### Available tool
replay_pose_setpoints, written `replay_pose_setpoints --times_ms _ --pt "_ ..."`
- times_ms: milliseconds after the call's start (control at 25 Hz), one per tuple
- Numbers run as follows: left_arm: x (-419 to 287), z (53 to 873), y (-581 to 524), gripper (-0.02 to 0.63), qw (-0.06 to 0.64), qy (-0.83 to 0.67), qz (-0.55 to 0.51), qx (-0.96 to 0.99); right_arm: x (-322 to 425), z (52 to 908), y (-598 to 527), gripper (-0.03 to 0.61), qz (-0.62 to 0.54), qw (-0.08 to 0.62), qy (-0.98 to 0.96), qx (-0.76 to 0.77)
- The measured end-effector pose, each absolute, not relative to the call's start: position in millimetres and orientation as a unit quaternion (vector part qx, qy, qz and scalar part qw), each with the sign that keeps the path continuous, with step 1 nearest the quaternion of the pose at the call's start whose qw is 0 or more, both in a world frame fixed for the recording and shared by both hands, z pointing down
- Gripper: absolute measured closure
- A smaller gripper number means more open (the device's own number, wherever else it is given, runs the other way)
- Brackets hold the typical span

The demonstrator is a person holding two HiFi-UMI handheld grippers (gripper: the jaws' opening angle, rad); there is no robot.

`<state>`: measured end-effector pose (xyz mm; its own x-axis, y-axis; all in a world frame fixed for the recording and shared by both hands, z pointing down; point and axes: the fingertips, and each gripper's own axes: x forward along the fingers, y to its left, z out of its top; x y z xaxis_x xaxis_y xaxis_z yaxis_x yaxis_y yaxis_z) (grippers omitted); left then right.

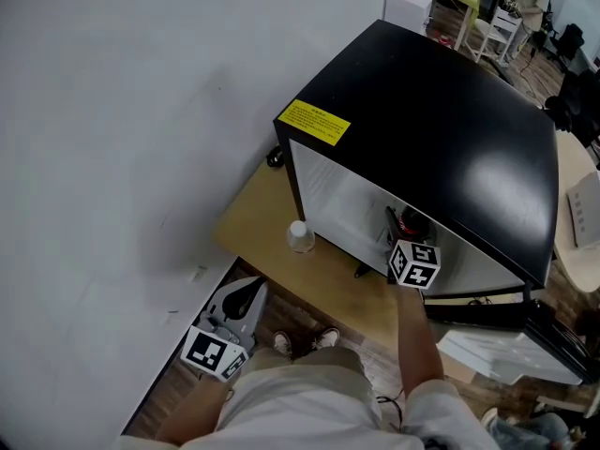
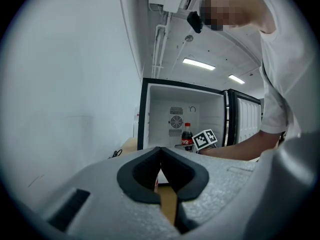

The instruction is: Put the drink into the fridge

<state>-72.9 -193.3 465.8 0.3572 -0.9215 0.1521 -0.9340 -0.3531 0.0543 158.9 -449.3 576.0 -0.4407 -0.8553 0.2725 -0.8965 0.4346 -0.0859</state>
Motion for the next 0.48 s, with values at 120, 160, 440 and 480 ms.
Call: replay_pose_setpoints --times_ms 120,160,440,480 --pt "-74 469 -190 0.600 0.070 -0.567 0.050 0.819 159 581 -450 0.258 0.102 0.099 -0.840 0.523" --pt "-75 470 -189 0.600 0.072 -0.567 0.052 0.819 159 582 -450 0.258 0.099 0.100 -0.840 0.524" --pt "-77 476 -185 0.600 0.085 -0.568 0.052 0.817 156 580 -452 0.259 0.080 0.092 -0.841 0.528" --pt "-77 477 -185 0.600 0.086 -0.567 0.051 0.818 156 580 -452 0.259 0.076 0.091 -0.841 0.528"
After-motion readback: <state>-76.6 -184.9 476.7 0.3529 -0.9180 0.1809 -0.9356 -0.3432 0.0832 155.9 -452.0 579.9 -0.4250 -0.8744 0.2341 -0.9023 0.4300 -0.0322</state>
